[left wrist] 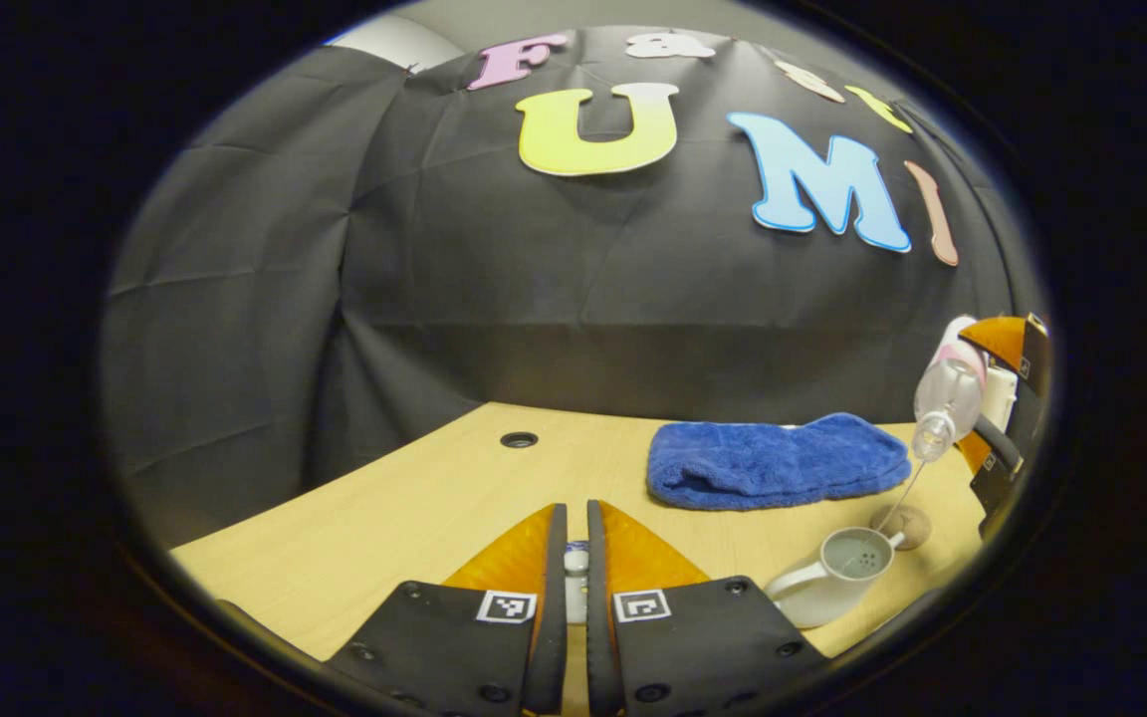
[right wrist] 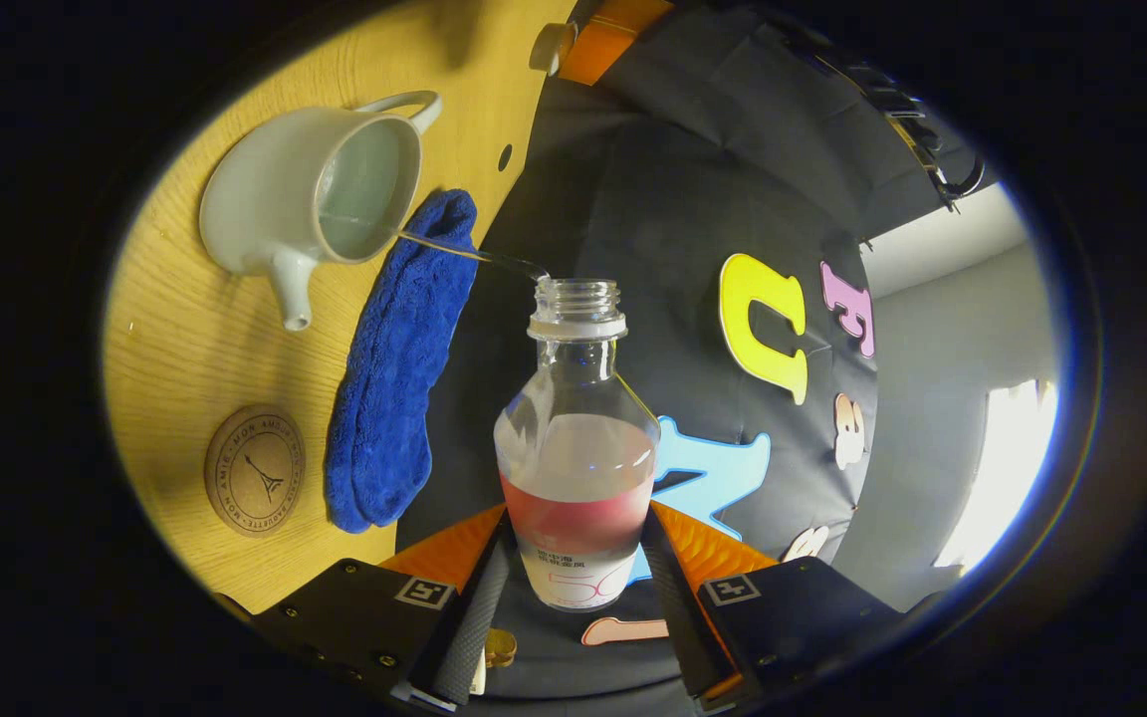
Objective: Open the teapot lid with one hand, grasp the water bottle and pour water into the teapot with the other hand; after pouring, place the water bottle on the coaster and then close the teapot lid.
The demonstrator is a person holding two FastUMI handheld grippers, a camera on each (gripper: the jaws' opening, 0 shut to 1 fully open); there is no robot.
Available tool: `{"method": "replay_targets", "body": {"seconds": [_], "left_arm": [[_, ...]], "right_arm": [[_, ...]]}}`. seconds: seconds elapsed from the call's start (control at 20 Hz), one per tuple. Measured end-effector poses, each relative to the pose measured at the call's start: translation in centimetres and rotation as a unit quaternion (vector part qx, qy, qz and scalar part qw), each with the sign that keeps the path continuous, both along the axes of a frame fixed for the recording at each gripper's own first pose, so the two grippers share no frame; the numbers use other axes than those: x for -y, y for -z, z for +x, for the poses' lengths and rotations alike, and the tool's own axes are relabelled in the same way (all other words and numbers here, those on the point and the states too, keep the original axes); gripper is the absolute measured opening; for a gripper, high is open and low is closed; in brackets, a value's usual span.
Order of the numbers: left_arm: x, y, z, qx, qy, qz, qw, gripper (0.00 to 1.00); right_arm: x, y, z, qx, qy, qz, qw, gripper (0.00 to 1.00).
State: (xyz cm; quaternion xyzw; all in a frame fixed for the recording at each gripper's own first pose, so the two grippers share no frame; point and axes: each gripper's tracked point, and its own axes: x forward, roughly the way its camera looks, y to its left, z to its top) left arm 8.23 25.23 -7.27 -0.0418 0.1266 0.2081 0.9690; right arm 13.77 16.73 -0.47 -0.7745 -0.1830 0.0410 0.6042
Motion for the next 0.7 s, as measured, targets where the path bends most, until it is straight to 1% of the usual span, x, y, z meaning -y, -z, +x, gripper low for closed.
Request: {"method": "replay_targets", "body": {"seconds": [0.25, 0.7], "left_arm": [[-0.1, -0.1, 0.0, -0.005, 0.0, 0.002, 1.0, 0.15], [0.1, -0.1, 0.0, -0.008, 0.0, 0.0, 1.0, 0.15]], "right_arm": [[-0.3, -0.8, -0.2, 0.02, -0.012, -0.014, 1.0, 0.76], [-0.8, -3.5, 0.5, 0.047, -0.019, -0.032, 0.998, 0.76]]}}
